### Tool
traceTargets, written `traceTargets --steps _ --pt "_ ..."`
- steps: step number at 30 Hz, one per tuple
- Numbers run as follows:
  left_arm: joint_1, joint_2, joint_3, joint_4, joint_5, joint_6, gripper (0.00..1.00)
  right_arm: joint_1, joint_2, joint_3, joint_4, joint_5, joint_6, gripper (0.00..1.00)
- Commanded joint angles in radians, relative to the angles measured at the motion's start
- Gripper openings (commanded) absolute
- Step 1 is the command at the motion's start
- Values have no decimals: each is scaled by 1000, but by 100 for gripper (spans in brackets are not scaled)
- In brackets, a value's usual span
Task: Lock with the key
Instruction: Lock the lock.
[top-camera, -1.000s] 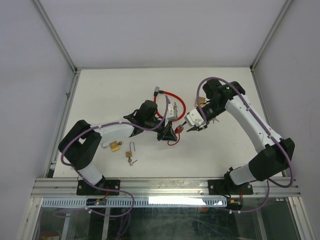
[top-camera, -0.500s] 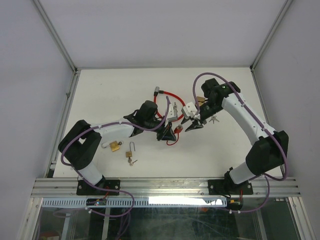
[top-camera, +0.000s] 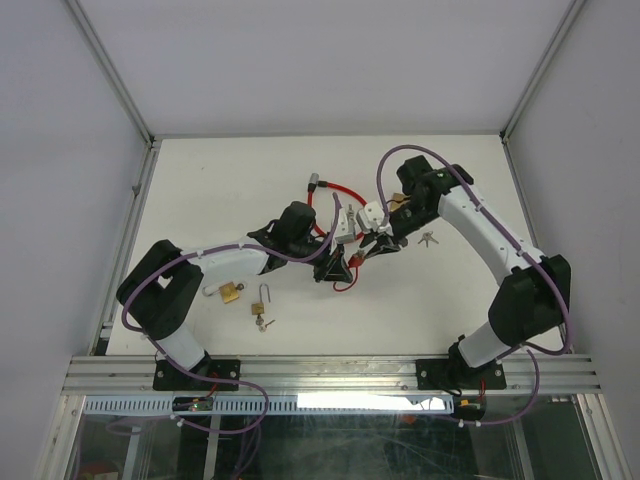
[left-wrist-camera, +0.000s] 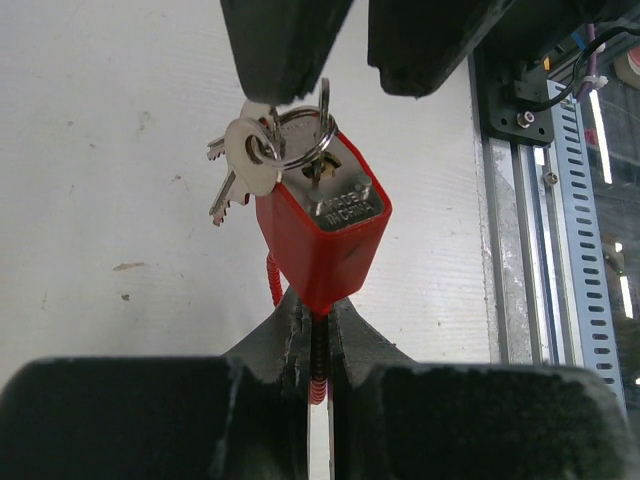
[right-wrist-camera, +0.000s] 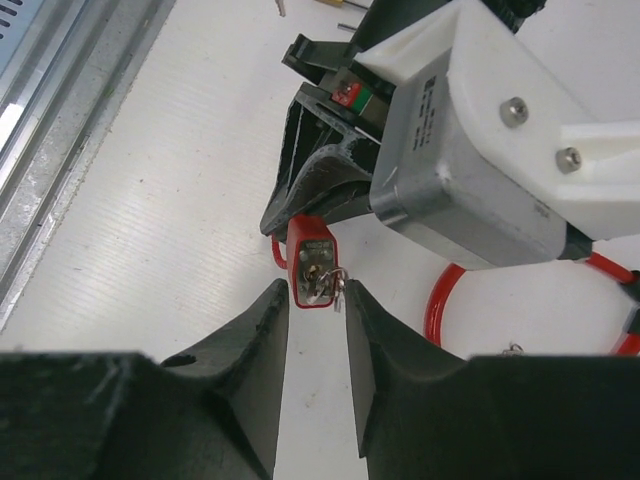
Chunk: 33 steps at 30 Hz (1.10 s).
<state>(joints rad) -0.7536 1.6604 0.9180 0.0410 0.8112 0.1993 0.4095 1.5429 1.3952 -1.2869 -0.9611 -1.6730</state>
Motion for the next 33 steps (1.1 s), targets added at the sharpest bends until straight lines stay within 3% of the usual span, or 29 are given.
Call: traceTargets --steps 1,7,12,17,21,33 --pt "-7 -50 39 29 13 28 0 14 2 -8 -7 -3 -5 31" --pt "-9 -50 41 28 20 26 0 22 5 -22 0 3 -13 25" --pt "-8 -51 42 24 26 25 0 27 5 -26 -8 18 -47 13" --pt "-7 -47 48 14 53 31 0 27 0 -18 -110 20 -251 0" --pt "-1 -45 51 10 129 31 0 26 5 -5 -240 30 -493 0" --pt "38 131 175 -164 452 47 0 37 -100 -45 -216 69 -798 0"
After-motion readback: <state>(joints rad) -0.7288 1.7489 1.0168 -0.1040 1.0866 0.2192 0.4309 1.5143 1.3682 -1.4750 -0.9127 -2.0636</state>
